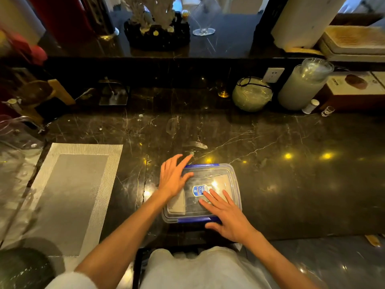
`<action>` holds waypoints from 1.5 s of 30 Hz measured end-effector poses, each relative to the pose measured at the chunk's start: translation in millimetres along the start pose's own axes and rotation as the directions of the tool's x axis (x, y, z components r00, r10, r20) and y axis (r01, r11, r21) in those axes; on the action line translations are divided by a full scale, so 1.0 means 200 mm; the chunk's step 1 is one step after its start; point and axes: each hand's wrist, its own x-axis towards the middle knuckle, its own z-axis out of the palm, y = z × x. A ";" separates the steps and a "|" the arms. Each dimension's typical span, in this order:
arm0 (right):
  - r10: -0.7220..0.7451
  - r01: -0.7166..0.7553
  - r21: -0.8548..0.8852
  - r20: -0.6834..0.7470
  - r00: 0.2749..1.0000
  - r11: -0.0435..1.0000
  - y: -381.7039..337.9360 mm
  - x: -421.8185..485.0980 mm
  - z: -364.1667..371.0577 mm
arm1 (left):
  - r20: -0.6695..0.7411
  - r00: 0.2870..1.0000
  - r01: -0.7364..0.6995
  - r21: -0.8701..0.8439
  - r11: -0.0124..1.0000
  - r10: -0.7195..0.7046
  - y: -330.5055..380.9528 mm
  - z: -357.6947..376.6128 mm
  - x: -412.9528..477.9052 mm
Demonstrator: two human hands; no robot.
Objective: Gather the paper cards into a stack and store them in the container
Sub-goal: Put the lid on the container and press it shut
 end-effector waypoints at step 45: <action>0.273 -0.296 -0.040 -0.283 0.919 0.954 0.43 0.73 -0.16 | -0.059 0.996 0.086 0.263 0.961 -0.073 -0.11 0.12 0.22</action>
